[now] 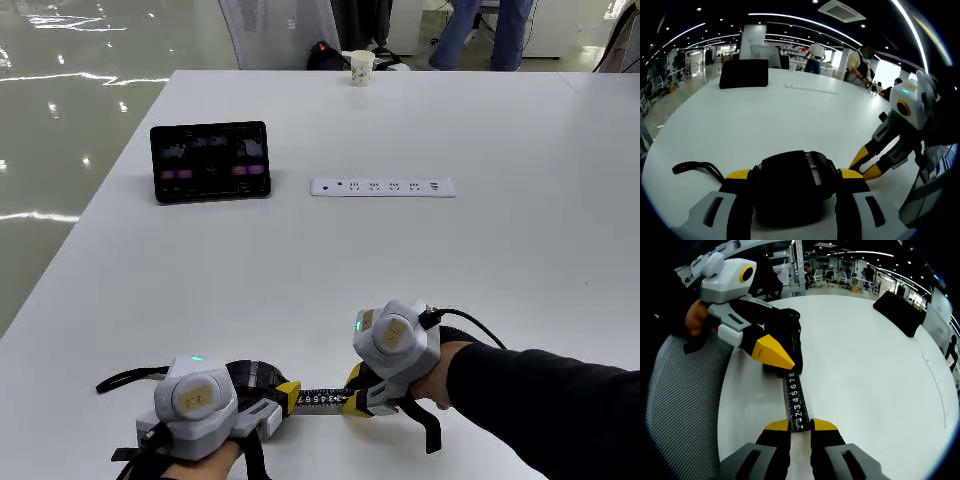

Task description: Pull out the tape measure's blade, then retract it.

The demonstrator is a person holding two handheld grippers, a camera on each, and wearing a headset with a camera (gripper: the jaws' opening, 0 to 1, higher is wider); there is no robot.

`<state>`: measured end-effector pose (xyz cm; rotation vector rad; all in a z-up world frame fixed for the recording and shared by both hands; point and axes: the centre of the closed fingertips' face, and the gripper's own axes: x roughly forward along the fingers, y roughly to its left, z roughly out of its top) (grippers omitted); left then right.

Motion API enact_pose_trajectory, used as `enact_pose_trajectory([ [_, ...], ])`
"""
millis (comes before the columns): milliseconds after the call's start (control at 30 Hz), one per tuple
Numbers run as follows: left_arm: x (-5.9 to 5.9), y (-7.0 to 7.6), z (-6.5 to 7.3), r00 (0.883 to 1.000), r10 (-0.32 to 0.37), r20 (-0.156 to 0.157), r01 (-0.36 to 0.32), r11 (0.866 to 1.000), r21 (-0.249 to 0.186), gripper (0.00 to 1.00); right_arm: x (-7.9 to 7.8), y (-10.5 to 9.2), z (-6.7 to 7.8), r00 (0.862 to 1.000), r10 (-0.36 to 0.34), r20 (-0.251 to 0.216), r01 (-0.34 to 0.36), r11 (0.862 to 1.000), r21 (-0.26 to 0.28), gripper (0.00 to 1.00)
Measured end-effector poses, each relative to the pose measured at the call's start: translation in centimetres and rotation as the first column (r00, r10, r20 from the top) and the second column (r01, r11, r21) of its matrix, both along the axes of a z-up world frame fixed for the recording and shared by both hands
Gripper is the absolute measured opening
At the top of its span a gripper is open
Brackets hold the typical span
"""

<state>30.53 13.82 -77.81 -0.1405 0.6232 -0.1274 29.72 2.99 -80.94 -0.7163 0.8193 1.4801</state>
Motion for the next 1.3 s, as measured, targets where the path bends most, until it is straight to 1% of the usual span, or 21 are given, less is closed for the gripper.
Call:
enact_pose_trajectory([
  [433, 0.0, 0.0, 0.0, 1.000, 0.000, -0.001, 0.000, 1.000, -0.001, 0.62, -0.1, 0.9, 0.1, 1.000, -0.006, 0.005, 0.006, 1.000, 0.020, 0.12],
  [567, 0.0, 0.0, 0.0, 1.000, -0.001, -0.003, 0.001, 1.000, -0.003, 0.62, -0.2, 1.1, 0.2, 1.000, -0.016, -0.011, 0.016, 1.000, 0.026, 0.12],
  [733, -0.1, 0.0, 0.0, 1.000, -0.002, -0.003, 0.002, 1.000, -0.006, 0.62, -0.3, 1.4, 0.2, 1.000, -0.023, -0.007, 0.023, 0.999, 0.025, 0.12],
  [767, -0.1, 0.0, 0.0, 1.000, -0.002, -0.004, 0.002, 1.000, -0.006, 0.62, -0.3, 1.5, 0.2, 0.999, -0.031, -0.007, 0.031, 0.999, 0.026, 0.12],
  [800, -0.1, 0.0, 0.0, 1.000, -0.002, -0.004, 0.002, 1.000, -0.006, 0.62, -0.4, 1.5, 0.2, 0.999, -0.047, -0.016, 0.048, 0.998, 0.028, 0.12],
  [900, -0.1, 0.0, 0.0, 1.000, -0.003, -0.004, 0.002, 1.000, -0.007, 0.62, -0.5, 1.7, 0.2, 1.000, -0.027, 0.009, 0.026, 0.999, 0.029, 0.12],
  [1033, -0.1, 0.0, 0.0, 1.000, -0.002, -0.004, 0.002, 1.000, -0.009, 0.62, -0.5, 2.0, 0.1, 0.999, -0.036, 0.004, 0.036, 0.999, 0.032, 0.12],
  [1300, 0.0, 0.1, 0.0, 1.000, 0.000, -0.004, 0.000, 1.000, -0.013, 0.62, -0.5, 2.4, 0.1, 0.999, -0.032, -0.004, 0.032, 0.999, 0.043, 0.12],
])
